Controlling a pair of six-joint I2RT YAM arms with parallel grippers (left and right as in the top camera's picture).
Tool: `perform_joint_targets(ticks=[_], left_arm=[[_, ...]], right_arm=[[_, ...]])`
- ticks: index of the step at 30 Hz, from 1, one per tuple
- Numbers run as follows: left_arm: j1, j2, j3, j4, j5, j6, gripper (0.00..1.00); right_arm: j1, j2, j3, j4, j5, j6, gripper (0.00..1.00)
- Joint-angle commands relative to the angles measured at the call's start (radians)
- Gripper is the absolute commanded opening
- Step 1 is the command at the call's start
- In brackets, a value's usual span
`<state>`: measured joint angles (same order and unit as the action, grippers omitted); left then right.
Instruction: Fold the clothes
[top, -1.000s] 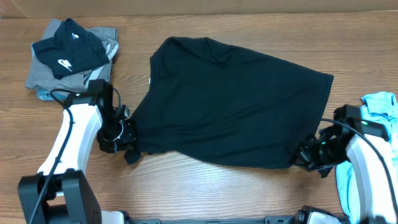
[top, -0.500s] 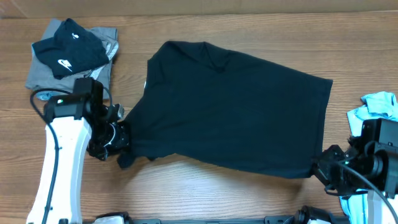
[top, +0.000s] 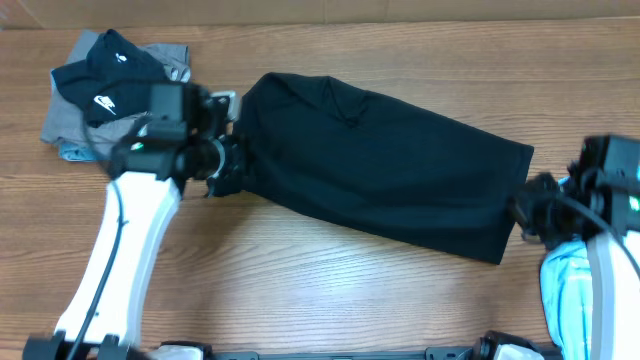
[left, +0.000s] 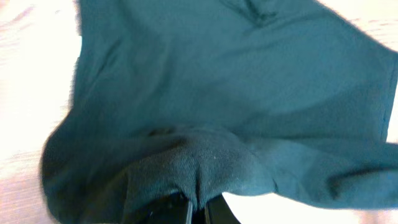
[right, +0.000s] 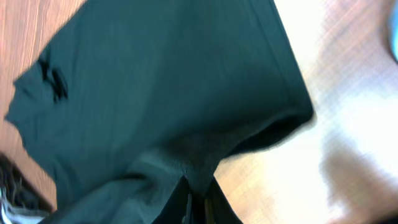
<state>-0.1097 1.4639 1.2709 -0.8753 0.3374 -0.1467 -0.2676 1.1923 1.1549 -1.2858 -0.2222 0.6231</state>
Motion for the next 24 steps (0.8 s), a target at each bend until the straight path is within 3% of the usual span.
perform_joint_targets(ticks=[1,3,4,7,8,9,16,24], left_arm=[[-0.034,0.087,0.015,0.117,-0.006,-0.018,0.12],[-0.035,0.124,0.015,0.186,-0.005,-0.018,0.25],[-0.035,0.141,0.015,0.215,-0.006,-0.017,0.35],[-0.031,0.166,0.015,0.223,-0.053,-0.008,0.66],[-0.026,0.166,0.015,0.204,-0.071,0.003,0.7],[-0.02,0.166,0.015,0.185,-0.089,0.019,0.74],[0.012,0.181,0.011,-0.034,-0.185,0.154,0.72],[0.009,0.319,-0.039,-0.018,-0.261,0.16,0.63]], right_arm=[[-0.006,0.118,0.024,0.089,0.02,0.045,0.04],[-0.016,0.185,0.024,0.142,0.021,0.051,0.04],[-0.023,0.22,0.024,0.161,0.019,0.051,0.09],[-0.05,0.291,0.024,0.17,0.019,0.045,0.56],[-0.06,0.307,0.024,0.161,0.02,0.031,0.65],[-0.068,0.312,0.024,0.148,0.02,0.014,0.68],[-0.111,0.311,0.023,0.01,0.037,-0.117,0.82],[-0.111,0.312,-0.081,-0.011,0.038,-0.158,0.86]])
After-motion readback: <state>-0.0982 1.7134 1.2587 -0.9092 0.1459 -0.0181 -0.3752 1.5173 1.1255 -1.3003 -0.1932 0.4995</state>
